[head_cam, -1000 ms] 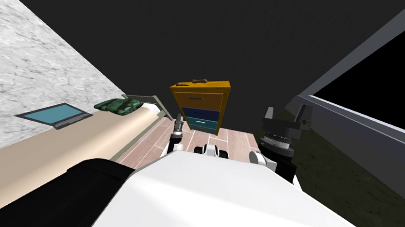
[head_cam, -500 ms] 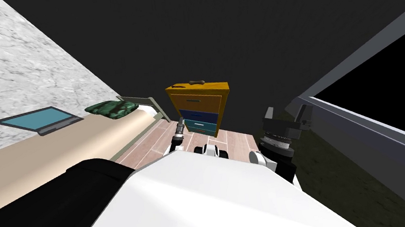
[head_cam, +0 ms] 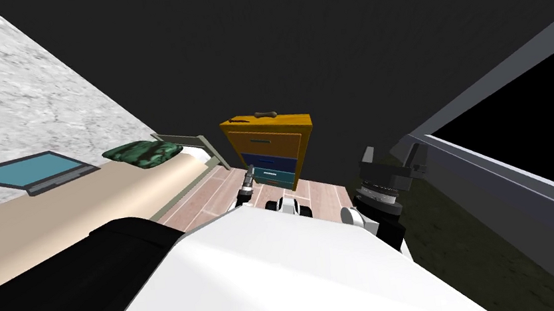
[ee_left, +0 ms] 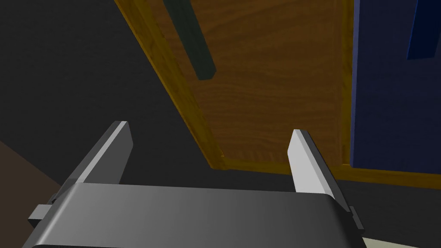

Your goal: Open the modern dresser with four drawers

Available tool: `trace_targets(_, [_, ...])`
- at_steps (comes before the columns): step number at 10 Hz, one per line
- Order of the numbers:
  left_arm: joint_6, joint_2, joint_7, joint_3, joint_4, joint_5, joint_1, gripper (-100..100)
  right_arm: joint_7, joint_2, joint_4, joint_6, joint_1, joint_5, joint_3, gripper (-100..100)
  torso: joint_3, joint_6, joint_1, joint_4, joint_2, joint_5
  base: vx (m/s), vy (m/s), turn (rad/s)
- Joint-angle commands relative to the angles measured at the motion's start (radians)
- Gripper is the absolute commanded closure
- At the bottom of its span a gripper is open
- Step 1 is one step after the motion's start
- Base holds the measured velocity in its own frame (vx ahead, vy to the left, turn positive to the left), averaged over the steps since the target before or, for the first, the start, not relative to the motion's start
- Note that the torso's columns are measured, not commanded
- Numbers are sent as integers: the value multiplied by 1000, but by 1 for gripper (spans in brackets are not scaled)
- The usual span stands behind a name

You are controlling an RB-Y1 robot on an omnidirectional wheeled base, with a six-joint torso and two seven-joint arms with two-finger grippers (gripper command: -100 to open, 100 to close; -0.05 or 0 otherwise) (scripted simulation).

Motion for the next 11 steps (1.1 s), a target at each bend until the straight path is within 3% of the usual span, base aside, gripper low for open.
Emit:
trace_targets(1, [-31,-3,-7,-9,76,-10,-6,-100,0,0,0,0,0,0,0,0,0,0,1,0,0,0,119,-16,-54])
trace_targets(8, [-129,-15,-22,-34,316,-37,-35,-100,0,0,0,0,0,0,0,0,-1,0,0,0,-1,0,133,-11,-53])
trace_targets(11, [-155,-28,-27,-41,390,-44,-43,-100,0,0,0,0,0,0,0,0,3,0,1,1,4,0,76,-9,-37])
